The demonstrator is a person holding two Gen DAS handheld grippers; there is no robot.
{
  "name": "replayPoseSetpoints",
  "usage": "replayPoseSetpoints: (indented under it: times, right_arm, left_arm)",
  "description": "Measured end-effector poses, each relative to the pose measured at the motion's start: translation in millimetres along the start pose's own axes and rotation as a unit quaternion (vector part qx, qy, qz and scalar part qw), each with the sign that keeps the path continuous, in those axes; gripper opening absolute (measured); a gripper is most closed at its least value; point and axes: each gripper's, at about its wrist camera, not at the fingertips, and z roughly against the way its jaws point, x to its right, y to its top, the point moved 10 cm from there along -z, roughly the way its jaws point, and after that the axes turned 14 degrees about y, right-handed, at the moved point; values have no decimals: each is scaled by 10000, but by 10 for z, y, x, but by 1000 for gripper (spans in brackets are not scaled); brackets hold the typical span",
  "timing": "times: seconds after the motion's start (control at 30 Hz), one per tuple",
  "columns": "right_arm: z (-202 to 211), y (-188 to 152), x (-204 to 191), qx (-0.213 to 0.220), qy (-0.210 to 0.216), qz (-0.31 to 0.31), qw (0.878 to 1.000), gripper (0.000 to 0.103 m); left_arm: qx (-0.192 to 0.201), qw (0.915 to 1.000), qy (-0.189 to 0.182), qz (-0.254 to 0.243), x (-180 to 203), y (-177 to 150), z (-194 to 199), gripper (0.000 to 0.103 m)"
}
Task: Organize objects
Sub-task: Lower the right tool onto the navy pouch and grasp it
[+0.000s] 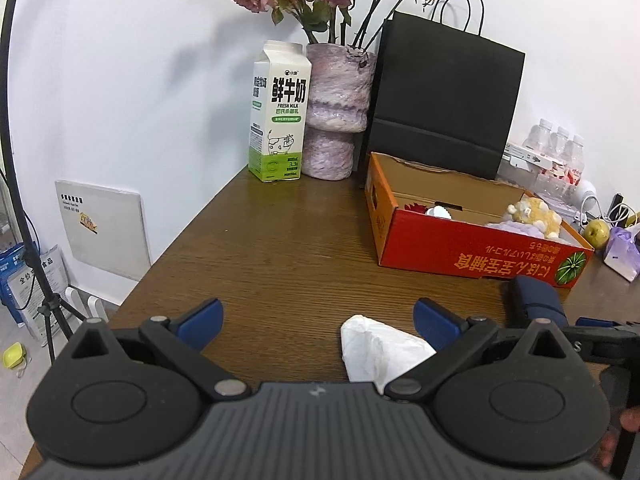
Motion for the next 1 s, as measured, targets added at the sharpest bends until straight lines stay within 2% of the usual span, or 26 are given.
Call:
replayPoseSetpoints:
  times: [0.23, 0.43, 0.53, 0.7, 1.0]
  right_arm:
    - [-193, 16, 22, -213, -91, -244, 9994, 95]
    - [-224, 30, 39, -243, -281, -152, 9992, 88]
    - [-211, 41, 16, -197, -193, -64, 9996, 77]
    - [-169, 49, -2, -63, -30, 33, 10000, 68]
    - [41, 42, 44, 248, 111, 193, 9994, 66]
  left_arm:
    - [-12, 10000, -47, -78, 35, -20, 1, 103]
    - [-53, 9999, -19, -97, 43, -38, -28, 103]
    - [-94, 9999, -16, -103, 44, -50, -49, 103]
    - [-149, 9998, -29, -100, 45, -73, -74, 103]
    - [-221, 9997, -30, -88, 40, -95, -114, 103]
